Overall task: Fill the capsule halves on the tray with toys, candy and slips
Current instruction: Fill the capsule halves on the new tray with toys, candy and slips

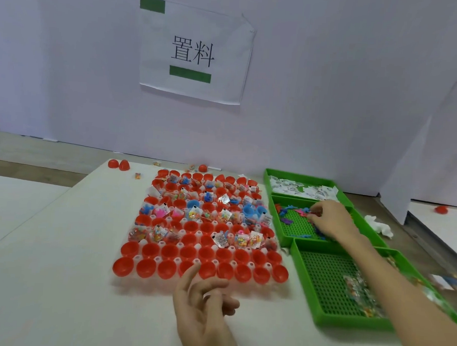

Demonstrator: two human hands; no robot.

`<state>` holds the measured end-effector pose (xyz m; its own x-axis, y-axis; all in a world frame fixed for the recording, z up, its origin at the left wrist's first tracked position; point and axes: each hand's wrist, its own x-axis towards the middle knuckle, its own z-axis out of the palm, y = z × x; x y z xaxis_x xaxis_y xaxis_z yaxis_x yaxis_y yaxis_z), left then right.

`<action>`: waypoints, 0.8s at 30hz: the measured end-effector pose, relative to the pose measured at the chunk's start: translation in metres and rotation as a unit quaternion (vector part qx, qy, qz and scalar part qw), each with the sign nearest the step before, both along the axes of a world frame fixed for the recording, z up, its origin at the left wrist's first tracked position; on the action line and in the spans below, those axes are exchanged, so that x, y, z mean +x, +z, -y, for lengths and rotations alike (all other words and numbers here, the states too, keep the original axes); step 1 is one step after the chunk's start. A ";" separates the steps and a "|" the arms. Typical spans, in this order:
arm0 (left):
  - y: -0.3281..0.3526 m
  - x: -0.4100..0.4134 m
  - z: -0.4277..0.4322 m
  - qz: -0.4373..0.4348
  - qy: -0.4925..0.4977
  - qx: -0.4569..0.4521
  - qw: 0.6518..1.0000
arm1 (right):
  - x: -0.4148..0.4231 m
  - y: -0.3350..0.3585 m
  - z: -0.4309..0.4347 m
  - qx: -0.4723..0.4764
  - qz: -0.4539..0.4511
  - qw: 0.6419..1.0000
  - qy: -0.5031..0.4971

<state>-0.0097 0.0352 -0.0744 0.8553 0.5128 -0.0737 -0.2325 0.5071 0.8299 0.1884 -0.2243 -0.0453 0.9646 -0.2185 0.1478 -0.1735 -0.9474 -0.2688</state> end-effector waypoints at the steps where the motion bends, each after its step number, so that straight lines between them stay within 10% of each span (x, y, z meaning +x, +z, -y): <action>1: 0.000 0.001 0.000 0.002 0.001 0.002 1.000 | -0.001 -0.001 0.002 0.007 0.016 1.000 -0.006; 12: -0.004 0.004 0.002 0.002 0.011 0.018 1.000 | -0.025 0.010 0.007 0.149 0.122 0.981 0.006; 24: -0.004 0.004 0.006 0.011 -0.110 0.052 0.992 | -0.082 0.029 -0.033 0.474 0.184 0.857 0.080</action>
